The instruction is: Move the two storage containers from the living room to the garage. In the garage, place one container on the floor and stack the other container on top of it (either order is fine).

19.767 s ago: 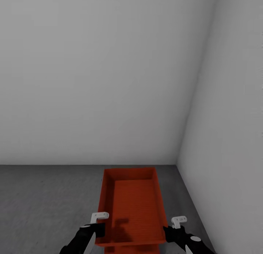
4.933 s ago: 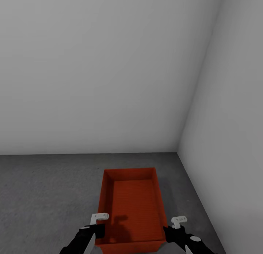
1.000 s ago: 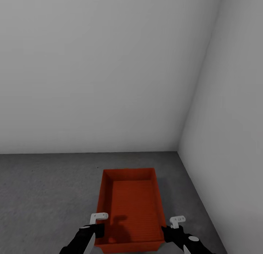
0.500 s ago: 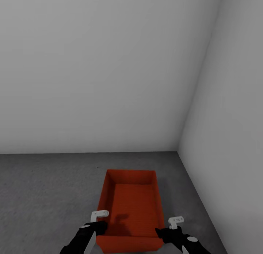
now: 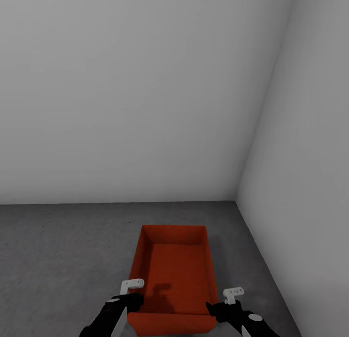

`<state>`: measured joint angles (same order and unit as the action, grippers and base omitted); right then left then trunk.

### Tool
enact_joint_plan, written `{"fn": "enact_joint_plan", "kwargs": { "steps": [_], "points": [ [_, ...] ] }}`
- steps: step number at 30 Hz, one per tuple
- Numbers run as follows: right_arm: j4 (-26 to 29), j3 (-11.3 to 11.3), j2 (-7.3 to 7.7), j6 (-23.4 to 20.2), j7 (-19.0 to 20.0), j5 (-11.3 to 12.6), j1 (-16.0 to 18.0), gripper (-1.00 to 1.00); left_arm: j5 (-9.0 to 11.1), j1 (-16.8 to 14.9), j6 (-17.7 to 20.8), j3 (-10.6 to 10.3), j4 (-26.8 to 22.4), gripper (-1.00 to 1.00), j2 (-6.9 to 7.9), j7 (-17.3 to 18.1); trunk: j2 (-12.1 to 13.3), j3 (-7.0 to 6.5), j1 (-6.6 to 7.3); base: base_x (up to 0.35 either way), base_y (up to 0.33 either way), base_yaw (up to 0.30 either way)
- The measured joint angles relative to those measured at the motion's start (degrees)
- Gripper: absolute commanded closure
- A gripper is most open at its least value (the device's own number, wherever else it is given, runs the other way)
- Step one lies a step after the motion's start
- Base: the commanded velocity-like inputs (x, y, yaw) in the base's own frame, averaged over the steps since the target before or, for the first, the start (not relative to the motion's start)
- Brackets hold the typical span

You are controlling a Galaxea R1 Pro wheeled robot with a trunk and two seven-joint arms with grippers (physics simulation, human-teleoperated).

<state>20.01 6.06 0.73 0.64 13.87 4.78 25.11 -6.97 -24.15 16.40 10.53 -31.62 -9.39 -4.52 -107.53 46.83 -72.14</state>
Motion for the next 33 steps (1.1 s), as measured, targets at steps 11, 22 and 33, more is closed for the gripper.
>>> {"fn": "enact_joint_plan", "kwargs": {
  "steps": [11, 22, 33],
  "points": [
    [0.0, 0.0, 0.00, 0.0, 0.0, 0.1, 0.0, -1.00, 0.0, 0.0, 0.0, 0.0, 0.0, -1.00, 0.00, 0.2, 0.0, 0.00, 0.00, 0.000, 0.000, 0.000],
    [0.0, 0.0, 0.00, 0.0, 0.0, 0.1, 0.0, -1.00, 0.5, 0.0, 0.2, 0.0, 0.0, -1.00, 0.06, 0.4, 1.6, -0.71, 0.87, 0.000, 0.000, 0.000],
    [0.0, 0.1, 0.00, 0.0, 0.0, 0.1, 0.0, -1.00, 1.9, 0.0, 0.1, 0.0, 0.0, -1.00, 0.07, 0.4, 6.0, -2.69, 3.29, 0.000, 0.000, 0.000]
  ]
}}
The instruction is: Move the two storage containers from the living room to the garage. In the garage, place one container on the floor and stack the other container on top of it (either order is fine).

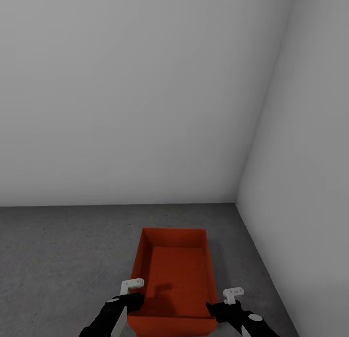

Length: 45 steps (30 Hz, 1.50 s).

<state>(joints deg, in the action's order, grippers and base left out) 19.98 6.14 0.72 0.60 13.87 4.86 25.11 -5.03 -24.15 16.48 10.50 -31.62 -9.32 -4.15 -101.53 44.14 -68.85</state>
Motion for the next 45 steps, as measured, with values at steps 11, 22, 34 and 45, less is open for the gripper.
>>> {"fn": "enact_joint_plan", "kwargs": {
  "steps": [11, 22, 34, 45],
  "points": [
    [0.0, 0.0, 0.00, 0.0, 0.0, 0.0, 0.0, -1.00, 0.1, 0.0, 0.1, 0.0, 0.0, -1.00, 0.05, 0.0, 4.4, -1.97, 2.39, -0.121, 0.000, 0.000],
    [0.0, 0.0, 0.00, 0.0, 0.0, 0.0, 0.0, -1.00, 0.0, 0.0, 0.1, 0.0, 0.0, -1.00, 0.08, 0.0, 8.8, -3.95, 4.80, -0.329, 0.000, 0.000],
    [0.0, 0.0, 0.00, 0.0, -0.4, 0.0, 0.0, -1.00, 0.0, 0.0, -0.1, 0.0, 0.0, -1.00, 0.52, 0.1, 13.6, -6.10, 7.44, -0.322, 0.000, 0.000],
    [-1.3, -0.3, 0.51, 0.0, -1.0, 0.5, 0.0, -1.00, -0.2, 0.0, -4.9, 0.5, 5.4, -1.00, 4.49, 0.1, 18.1, -8.07, 9.88, -0.035, 0.000, 0.000]
  ]
}}
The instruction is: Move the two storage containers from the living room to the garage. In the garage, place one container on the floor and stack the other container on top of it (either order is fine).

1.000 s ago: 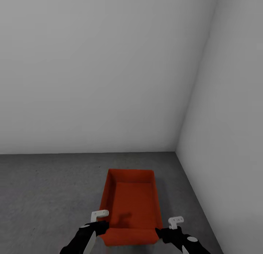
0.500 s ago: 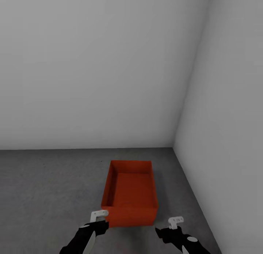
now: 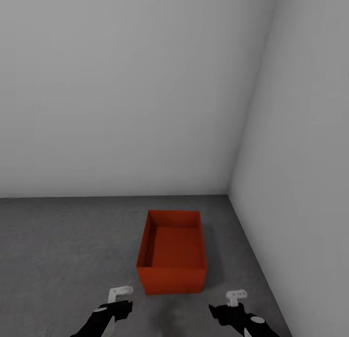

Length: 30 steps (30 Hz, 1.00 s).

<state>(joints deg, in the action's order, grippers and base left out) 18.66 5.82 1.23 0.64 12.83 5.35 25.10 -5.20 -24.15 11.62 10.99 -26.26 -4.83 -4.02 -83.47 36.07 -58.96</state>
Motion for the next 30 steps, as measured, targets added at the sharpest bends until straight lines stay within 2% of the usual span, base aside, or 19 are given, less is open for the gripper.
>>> {"fn": "enact_joint_plan", "kwargs": {
  "steps": [3, 6, 10, 11, 14, 17, 19, 24, 30],
  "points": [
    [-2.5, 0.0, 0.18, 0.0, 0.0, 0.0, 0.0, -1.00, 0.0, 0.0, -3.5, 0.0, 4.0, -1.00, 1.05, 0.1, 1.2, -0.54, 0.66, 0.000, 0.000, 0.000],
    [-7.8, 0.0, 1.20, 2.1, -0.1, 0.0, 0.0, -1.00, 0.1, 0.0, -11.9, 0.0, 13.7, -1.00, 3.23, 0.2, 2.4, -1.07, 1.32, 0.000, 0.000, 0.000],
    [-15.1, 0.0, 1.77, 6.1, -0.2, 0.0, 0.0, -1.00, 0.1, 0.0, -18.6, 0.0, 21.6, -1.00, 4.53, 0.3, 4.0, -1.79, 2.20, 0.000, 0.000, 0.000],
    [-15.9, 0.0, 1.80, 6.3, -0.3, 0.0, 0.0, -1.00, 0.1, 0.1, -19.0, 0.0, 22.1, -1.00, 4.73, 0.2, 4.4, -1.98, 2.42, 0.000, 0.000, 0.000],
    [-18.9, 0.0, 2.42, 6.7, -0.4, 0.0, 0.0, -1.00, 0.1, 0.2, -20.4, -0.1, 24.3, -1.00, 6.56, 0.3, 5.6, -2.52, 3.08, 0.000, 0.000, 0.000],
    [-21.1, 0.0, 3.33, 6.7, -0.9, 0.0, -0.6, -1.00, 0.1, 0.5, -24.6, -0.1, 28.6, -1.00, 8.82, 0.8, 6.8, -3.05, 3.74, 0.000, 0.000, 0.000],
    [-21.4, 0.0, 3.59, 7.1, -1.3, 0.0, -1.1, -1.00, 0.1, 0.6, -26.3, -0.1, 29.5, -1.00, 9.37, 1.5, 7.6, -3.41, 4.18, 0.000, 0.000, 0.000],
    [-21.7, 0.0, 3.77, 10.4, -2.0, 0.0, -2.7, -1.00, -0.1, 2.0, -28.5, -0.3, 30.4, -1.00, 10.08, 6.7, 9.6, -4.31, 5.28, 0.000, 0.000, 0.000],
    [-21.7, 0.0, 3.66, 10.6, -2.1, 0.1, -3.0, -1.00, 0.0, 2.3, -29.9, -0.3, 30.5, -1.00, 12.47, 8.0, 12.0, -5.39, 6.59, 0.000, 0.000, 0.000]
  ]
}}
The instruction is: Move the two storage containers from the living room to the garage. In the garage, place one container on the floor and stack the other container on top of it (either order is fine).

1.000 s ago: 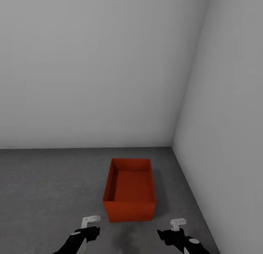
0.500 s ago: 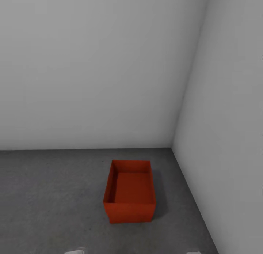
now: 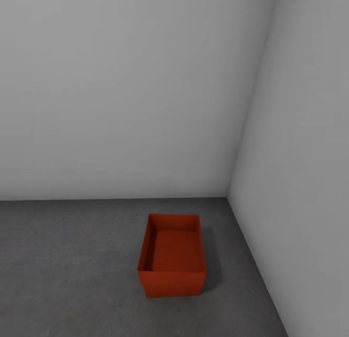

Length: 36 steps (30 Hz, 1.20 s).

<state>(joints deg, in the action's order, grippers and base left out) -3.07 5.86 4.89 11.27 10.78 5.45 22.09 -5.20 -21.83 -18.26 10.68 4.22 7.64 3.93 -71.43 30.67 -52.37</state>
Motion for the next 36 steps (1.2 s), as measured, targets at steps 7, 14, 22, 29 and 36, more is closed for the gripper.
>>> {"fn": "enact_joint_plan", "kwargs": {
  "steps": [7, 14, 22, 29, 36],
  "points": [
    [-0.1, 0.0, -0.37, 0.0, 0.0, 0.0, 0.0, -1.00, -0.1, 0.2, 0.2, -0.1, 0.1, -1.00, -1.22, -1.1, 2.8, -1.26, 1.54, 0.000, 0.000, 0.000],
    [-0.1, 0.0, -0.48, 0.0, 0.0, 0.0, 0.0, -1.00, -0.1, 0.6, 0.2, 0.0, 0.1, -1.00, -1.31, -4.2, 5.6, -2.52, 3.08, 0.000, 0.000, 0.000],
    [-0.1, 0.0, -0.49, 0.0, 0.0, 0.0, 0.0, -1.00, -0.1, 0.7, 0.1, 0.0, 0.1, -1.00, -1.87, -4.9, 8.8, -3.95, 4.83, 0.000, 0.000, 0.000],
    [-0.1, 0.0, -0.49, 0.0, 0.0, 0.0, 0.0, -1.00, -0.1, 0.7, 0.0, 0.0, 0.1, -1.00, -1.93, -4.9, 11.6, -5.21, 6.37, 0.000, 0.000, 0.000],
    [-0.1, 0.0, -0.49, 0.0, 0.0, 0.0, 0.0, -1.00, -0.1, 0.7, -0.1, 0.0, 0.1, -1.00, -2.01, -4.8, 14.4, -6.47, 7.91, 0.000, 0.000, 0.000]
  ]
}}
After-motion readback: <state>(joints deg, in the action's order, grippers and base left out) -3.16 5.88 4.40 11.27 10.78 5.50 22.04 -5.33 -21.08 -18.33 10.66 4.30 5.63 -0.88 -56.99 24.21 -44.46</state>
